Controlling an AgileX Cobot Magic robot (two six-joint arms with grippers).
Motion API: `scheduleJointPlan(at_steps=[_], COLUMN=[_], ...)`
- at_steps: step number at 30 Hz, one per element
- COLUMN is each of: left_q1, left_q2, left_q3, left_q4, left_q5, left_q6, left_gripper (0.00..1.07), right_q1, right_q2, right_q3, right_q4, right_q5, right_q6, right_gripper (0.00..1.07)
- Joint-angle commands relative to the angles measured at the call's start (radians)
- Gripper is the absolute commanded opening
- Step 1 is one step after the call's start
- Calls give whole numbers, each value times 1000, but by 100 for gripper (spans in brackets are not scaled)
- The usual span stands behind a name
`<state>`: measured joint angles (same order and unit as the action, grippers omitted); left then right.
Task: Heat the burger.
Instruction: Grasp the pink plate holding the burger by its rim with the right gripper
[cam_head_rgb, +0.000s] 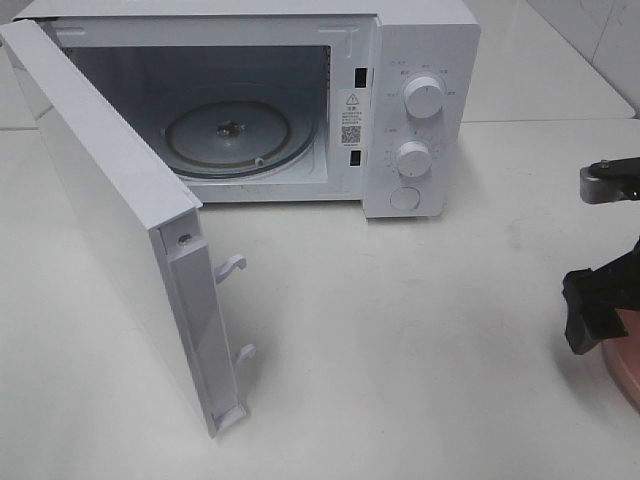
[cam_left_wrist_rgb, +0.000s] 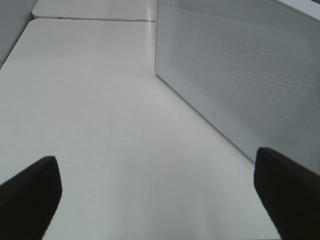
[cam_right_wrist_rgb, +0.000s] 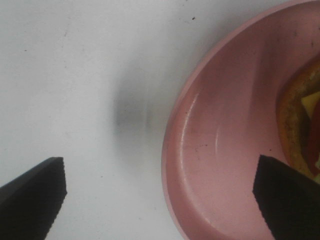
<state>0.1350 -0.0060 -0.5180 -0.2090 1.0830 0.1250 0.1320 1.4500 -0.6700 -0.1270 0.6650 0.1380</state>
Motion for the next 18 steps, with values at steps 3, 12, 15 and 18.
scheduleJointPlan(at_steps=[3, 12, 15, 18], left_q1=[3, 3, 3, 3], left_q2=[-25, -25, -25, -25], left_q3=[2, 2, 2, 2], left_q4=[-2, -2, -2, -2], left_q5=[-15, -15, -15, -15], left_q6=[1, 1, 1, 1], left_gripper=[98, 98, 98, 98], right_q1=[-4, -4, -4, -4], right_q2=[88, 185, 214, 236], right_q3=[3, 2, 2, -2], right_q4=[-25, -49, -57, -93], right_q5=[-48, -116, -150, -158], right_q6=[25, 55, 63, 96], right_gripper=[96, 94, 93, 93])
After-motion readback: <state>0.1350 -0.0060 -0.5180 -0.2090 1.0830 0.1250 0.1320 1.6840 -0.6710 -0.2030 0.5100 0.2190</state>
